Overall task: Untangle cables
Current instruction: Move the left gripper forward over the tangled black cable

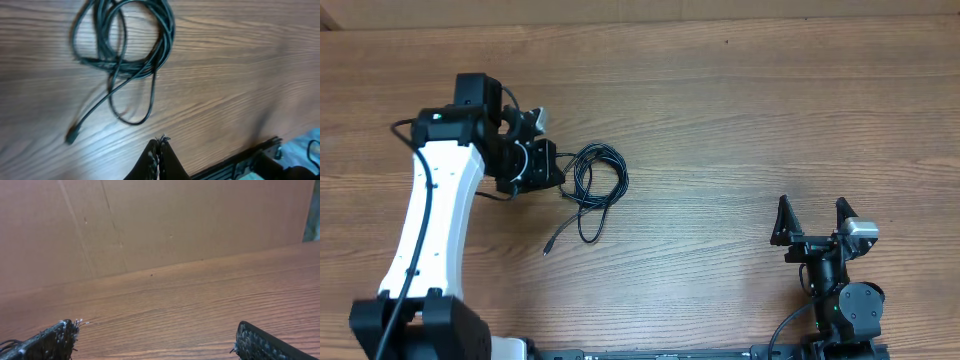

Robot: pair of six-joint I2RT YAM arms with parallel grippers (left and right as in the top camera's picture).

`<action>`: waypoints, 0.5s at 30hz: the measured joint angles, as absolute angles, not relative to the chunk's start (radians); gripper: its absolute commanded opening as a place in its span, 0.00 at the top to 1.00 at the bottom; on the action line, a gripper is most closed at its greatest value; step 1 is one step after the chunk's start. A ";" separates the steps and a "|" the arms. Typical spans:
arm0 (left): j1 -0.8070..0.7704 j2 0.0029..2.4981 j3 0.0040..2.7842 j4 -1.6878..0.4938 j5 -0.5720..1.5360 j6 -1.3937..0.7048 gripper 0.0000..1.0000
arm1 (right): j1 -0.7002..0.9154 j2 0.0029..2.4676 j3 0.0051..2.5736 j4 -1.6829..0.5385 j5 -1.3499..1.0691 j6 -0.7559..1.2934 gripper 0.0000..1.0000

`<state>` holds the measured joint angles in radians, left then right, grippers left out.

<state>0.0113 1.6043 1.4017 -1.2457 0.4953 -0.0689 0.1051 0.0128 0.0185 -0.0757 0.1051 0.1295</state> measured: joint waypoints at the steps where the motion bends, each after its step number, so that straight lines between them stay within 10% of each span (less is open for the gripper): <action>1: 0.006 1.612 1.395 -1.238 0.502 -0.071 0.96 | 0.105 0.013 0.019 -0.075 0.105 0.130 0.00; 15: -0.175 1.796 1.362 -1.214 0.322 -0.189 0.51 | 0.105 0.013 0.019 -0.075 0.105 0.130 0.00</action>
<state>-0.1749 1.7962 1.3617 -1.2137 0.3222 -0.1894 0.1051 0.0128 0.0185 -0.0753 0.1051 0.1295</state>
